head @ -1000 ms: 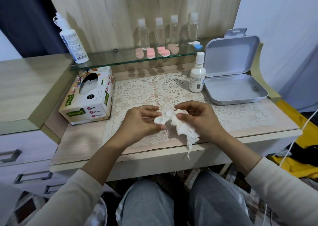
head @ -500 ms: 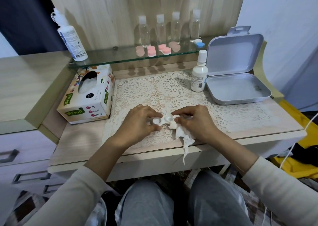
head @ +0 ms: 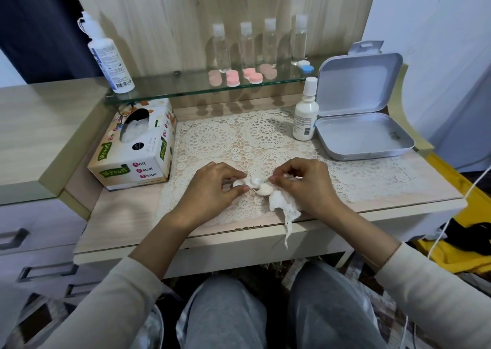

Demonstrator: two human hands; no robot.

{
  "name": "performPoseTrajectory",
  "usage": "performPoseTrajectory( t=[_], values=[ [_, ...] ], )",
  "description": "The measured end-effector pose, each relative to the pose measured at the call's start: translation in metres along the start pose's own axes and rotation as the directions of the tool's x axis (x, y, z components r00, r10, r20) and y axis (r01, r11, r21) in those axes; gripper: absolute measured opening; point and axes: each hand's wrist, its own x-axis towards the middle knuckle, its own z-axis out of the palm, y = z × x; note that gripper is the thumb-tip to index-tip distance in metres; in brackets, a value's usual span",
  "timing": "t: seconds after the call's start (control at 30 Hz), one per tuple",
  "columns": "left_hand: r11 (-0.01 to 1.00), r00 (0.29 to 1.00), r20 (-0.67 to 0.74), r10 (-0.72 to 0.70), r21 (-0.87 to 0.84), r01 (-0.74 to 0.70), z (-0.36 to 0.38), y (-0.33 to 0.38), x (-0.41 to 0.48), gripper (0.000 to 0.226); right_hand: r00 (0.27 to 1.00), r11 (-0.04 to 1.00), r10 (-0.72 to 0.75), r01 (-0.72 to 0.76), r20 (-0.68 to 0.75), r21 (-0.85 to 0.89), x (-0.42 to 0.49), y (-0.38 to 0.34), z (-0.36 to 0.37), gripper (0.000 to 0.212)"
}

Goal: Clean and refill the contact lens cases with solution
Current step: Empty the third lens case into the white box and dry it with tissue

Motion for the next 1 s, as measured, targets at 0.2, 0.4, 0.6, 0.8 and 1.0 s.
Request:
performPoseTrajectory(
  t=[0.2, 0.4, 0.6, 0.8, 1.0],
  values=[
    [0.999, 0.998, -0.055, -0.039, 0.009, 0.04, -0.023, 0.001, -0.025, 0.025, 0.993, 0.996, -0.074, 0.079, 0.093, -0.048, -0.018, -0.022, -0.005, 0.026],
    [0.995, 0.977, -0.191, -0.097, -0.016, 0.096, -0.054, -0.014, -0.081, 0.022, 0.972, 0.988, -0.137, 0.149, 0.193, -0.045, -0.044, -0.056, 0.016, 0.021],
    [0.972, 0.881, -0.41, -0.234, -0.132, 0.196, -0.072, -0.055, -0.173, 0.025, 0.913, 0.976, -0.208, 0.172, 0.351, 0.13, -0.084, -0.088, 0.076, 0.017],
    [0.838, 0.769, -0.333, -0.545, -0.183, 0.514, -0.052, -0.109, -0.274, 0.02, 0.763, 0.975, -0.221, 0.169, 0.607, 0.142, -0.121, -0.085, 0.175, 0.019],
    [0.582, 0.576, -0.085, -0.813, -0.11, 0.806, -0.02, -0.171, -0.346, 0.03, 0.69, 0.994, -0.092, 0.104, 0.718, 0.028, -0.15, -0.063, 0.28, 0.014]
  ],
)
